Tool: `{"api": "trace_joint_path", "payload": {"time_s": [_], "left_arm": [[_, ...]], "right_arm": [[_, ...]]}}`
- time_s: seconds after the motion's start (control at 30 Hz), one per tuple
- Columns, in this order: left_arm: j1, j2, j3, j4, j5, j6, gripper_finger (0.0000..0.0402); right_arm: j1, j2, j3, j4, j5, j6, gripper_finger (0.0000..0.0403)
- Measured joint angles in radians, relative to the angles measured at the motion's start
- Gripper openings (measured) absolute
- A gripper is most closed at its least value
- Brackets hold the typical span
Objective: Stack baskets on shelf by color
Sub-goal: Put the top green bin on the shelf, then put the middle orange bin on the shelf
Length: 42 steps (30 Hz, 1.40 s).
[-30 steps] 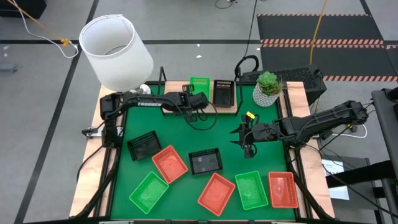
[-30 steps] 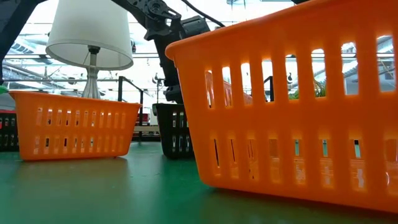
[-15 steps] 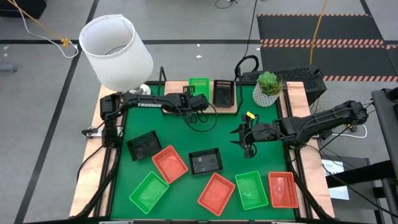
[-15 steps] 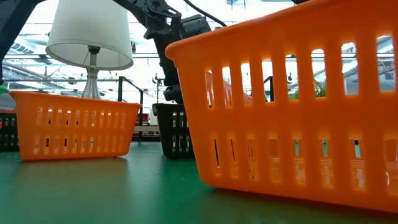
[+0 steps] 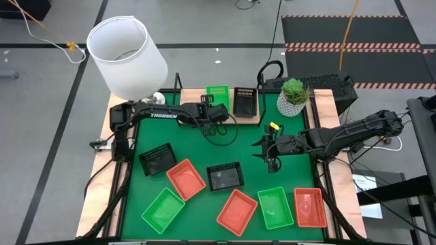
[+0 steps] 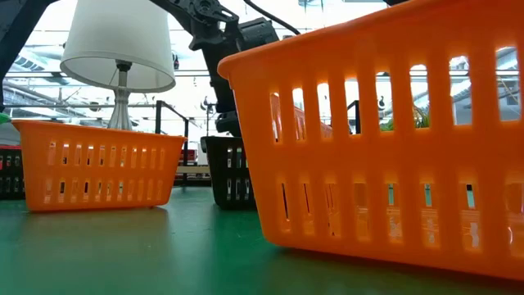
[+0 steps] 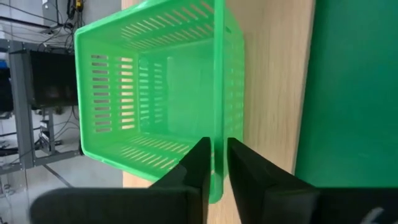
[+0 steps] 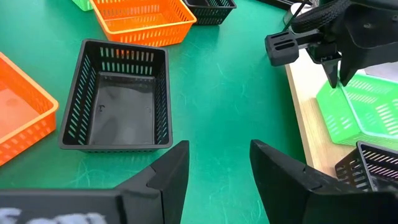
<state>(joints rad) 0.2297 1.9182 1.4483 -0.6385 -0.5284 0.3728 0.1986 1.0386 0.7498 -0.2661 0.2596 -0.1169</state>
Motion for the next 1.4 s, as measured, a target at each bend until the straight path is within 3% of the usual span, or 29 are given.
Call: {"api": "trace_joint_path", "payload": {"time_s": [0.3,0.5,0.73,0.9,1.03,1.4], "left_arm": [[-0.031,-0.032,0.0,-0.002,-0.03,-0.058,0.0171],[-0.096,-0.116,0.0,-0.013,-0.03,-0.12,0.0208],[-0.186,-0.224,0.0,-0.084,-0.001,-0.23,0.0196],[-0.249,-0.272,0.0,-0.162,0.112,-0.314,0.0175],[-0.32,-0.27,-0.015,-0.197,0.135,-0.358,0.0158],[-0.446,-0.27,-0.234,0.026,0.12,-0.463,0.0145]], "right_arm": [[0.0,0.0,0.0,0.0,0.0,0.003,0.0165],[0.0,0.0,0.0,0.0,0.0,0.005,0.0165],[0.0,0.0,0.0,0.001,0.0,0.121,0.0165],[0.0,0.0,0.0,0.005,0.0,0.18,0.0165],[0.0,0.001,0.0,0.02,-0.002,0.218,0.0165],[0.132,0.079,0.0,0.114,0.005,0.381,0.0165]]}}
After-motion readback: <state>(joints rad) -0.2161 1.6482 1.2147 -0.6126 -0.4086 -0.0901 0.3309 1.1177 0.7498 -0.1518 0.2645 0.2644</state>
